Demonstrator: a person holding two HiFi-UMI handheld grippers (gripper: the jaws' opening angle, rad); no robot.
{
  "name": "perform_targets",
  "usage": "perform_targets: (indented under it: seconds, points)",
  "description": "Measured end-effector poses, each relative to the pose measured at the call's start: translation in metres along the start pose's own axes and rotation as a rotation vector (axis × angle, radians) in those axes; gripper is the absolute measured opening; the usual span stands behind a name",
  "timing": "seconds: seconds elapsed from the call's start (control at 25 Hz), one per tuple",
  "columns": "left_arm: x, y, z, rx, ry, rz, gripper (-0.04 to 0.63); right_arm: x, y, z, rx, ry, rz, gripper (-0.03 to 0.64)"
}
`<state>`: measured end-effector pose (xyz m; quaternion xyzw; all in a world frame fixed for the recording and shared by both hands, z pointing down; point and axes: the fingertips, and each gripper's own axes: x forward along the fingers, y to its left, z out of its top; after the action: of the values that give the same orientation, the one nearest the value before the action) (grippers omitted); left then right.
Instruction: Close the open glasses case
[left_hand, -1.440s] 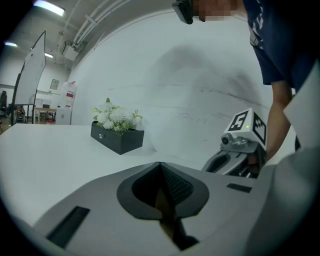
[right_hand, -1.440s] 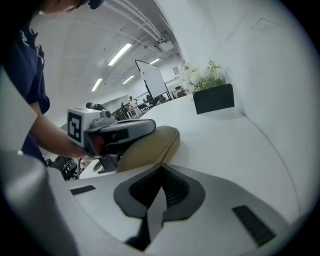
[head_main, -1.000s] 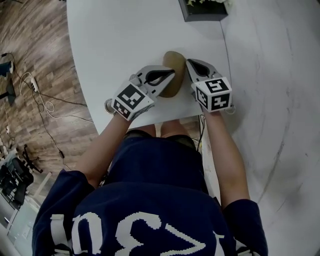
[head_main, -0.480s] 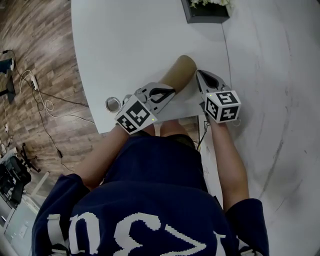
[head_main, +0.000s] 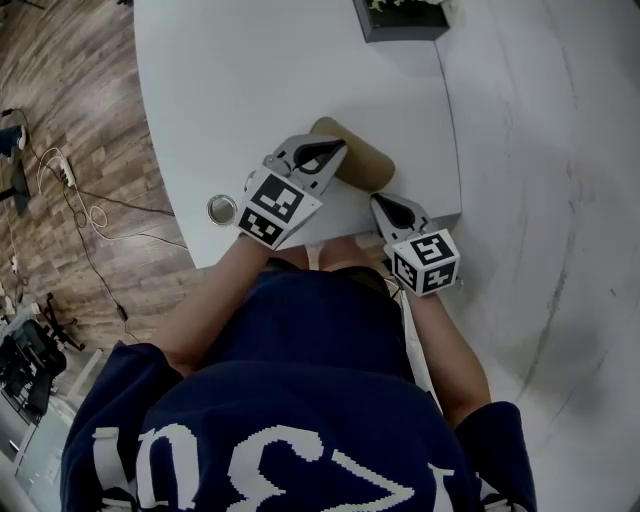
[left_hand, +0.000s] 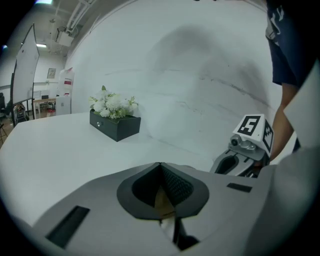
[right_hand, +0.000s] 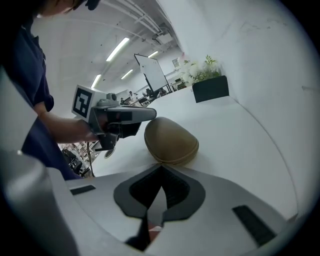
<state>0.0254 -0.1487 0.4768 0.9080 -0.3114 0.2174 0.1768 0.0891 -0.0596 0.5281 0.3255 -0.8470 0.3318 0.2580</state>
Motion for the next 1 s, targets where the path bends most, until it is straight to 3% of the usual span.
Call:
perform_targets:
  seconds: [0.24, 0.4, 0.68, 1.0]
  points:
    - [0.005, 0.001, 0.003, -0.015, -0.089, 0.001, 0.014, -0.003, -0.006, 0.001, -0.019, -0.023, -0.029, 0.021]
    - [0.006, -0.001, 0.002, 0.035, -0.086, 0.001, 0.012, -0.012, -0.032, 0.001, -0.027, -0.025, -0.093, 0.021]
    - [0.009, 0.0, 0.004, 0.084, -0.098, 0.012, 0.012, -0.005, -0.075, 0.027, -0.181, 0.029, -0.122, 0.021]
    - [0.01, 0.002, 0.004, 0.046, -0.114, 0.004, 0.012, 0.02, -0.097, 0.055, -0.226, 0.04, -0.118, 0.021]
